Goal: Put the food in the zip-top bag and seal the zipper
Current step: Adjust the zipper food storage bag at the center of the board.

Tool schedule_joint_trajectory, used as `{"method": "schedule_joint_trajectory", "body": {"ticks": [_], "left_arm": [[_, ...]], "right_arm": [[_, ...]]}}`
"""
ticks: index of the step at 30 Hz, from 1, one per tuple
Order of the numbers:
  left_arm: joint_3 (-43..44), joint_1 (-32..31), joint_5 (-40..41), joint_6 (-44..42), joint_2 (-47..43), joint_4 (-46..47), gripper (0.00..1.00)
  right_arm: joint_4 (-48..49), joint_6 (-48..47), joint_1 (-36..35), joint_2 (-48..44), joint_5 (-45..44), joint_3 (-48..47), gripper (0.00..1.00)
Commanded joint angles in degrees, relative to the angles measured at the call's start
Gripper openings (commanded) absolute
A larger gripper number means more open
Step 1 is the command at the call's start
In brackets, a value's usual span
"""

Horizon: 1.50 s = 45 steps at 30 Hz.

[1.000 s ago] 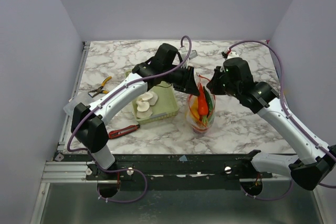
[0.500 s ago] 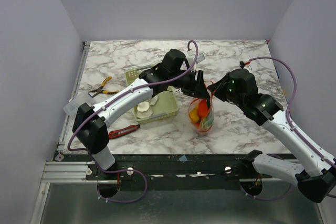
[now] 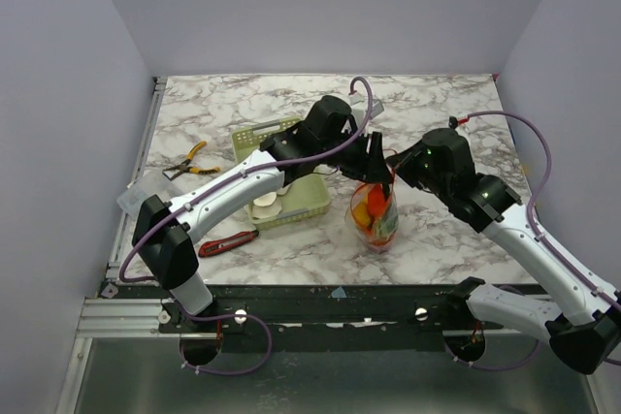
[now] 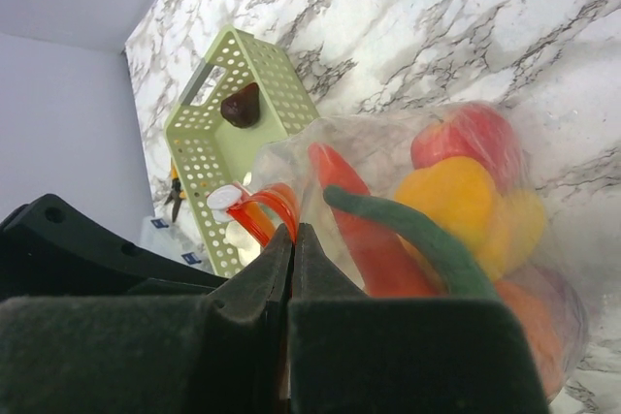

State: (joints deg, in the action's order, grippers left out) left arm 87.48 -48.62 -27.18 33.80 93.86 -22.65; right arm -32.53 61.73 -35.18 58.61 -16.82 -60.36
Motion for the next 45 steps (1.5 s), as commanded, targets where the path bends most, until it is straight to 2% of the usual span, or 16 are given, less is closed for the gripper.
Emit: {"method": "schedule_joint_trajectory", "body": {"ticks": [1,3,7,13,15,17,20,23,29,33,36,39,41,45], "left_arm": [[-2.9,0.1,-0.48,3.45,-3.79,6.3,0.48],[-2.51,-0.3,0.45,3.75,-3.68,6.54,0.51],[0.57,-0.95,3.36,3.1,-0.85,1.58,0.5],[-2.27,-2.0,3.22,3.67,-3.73,5.95,0.51],[-1.7,-2.37,5.44,2.5,-4.05,4.79,0.5],[0.5,-2.58,8.4,1.04,-2.69,0.72,0.48],[1.68,-2.53,10.56,-0.04,-1.02,-2.84,0.39],[-0.57,-1.65,8.35,-0.36,-2.94,-1.79,0.37],[-15.41,3.57,-8.67,-1.72,-12.85,18.26,0.46],[-22.64,10.8,-19.94,-3.08,-17.28,30.41,0.48],[-25.3,15.28,-20.77,-8.45,-18.62,32.12,0.47],[-25.93,18.02,-15.59,-12.14,-17.71,32.91,0.47],[-27.64,18.3,-15.08,-15.58,-15.62,38.47,0.48],[-35.35,18.3,-21.1,-15.87,-9.54,62.14,0.52]], "right_arm": [[0.0,1.31,-0.09,0.47,-4.06,-0.44,0.01],[0.75,1.89,-0.15,0.12,-3.38,-0.02,0.01],[1.41,3.25,-0.14,0.38,-3.05,-0.16,0.0],[-0.09,3.58,-0.12,1.87,-5.31,-0.45,0.0],[0.19,3.35,-0.14,2.19,-4.45,-0.67,0.0],[0.85,3.24,-0.15,2.39,-3.17,-1.4,0.01],[2.43,1.11,-0.12,2.12,-1.22,-1.88,0.0],[3.71,-4.37,-0.15,0.89,-0.03,-1.78,0.01],[5.8,-19.31,-0.14,-3.03,3.12,0.06,0.0],[7.39,-26.51,-0.07,-3.66,8.37,1.36,0.0],[9.36,-29.85,-0.07,-3.51,13.87,2.62,0.0],[10.86,-30.55,-0.05,-2.88,18.63,3.62,0.0],[11.53,-30.66,0.04,-2.39,20.9,3.81,0.0],[12.39,-30.67,0.55,-1.89,24.17,3.95,0.0]]}}
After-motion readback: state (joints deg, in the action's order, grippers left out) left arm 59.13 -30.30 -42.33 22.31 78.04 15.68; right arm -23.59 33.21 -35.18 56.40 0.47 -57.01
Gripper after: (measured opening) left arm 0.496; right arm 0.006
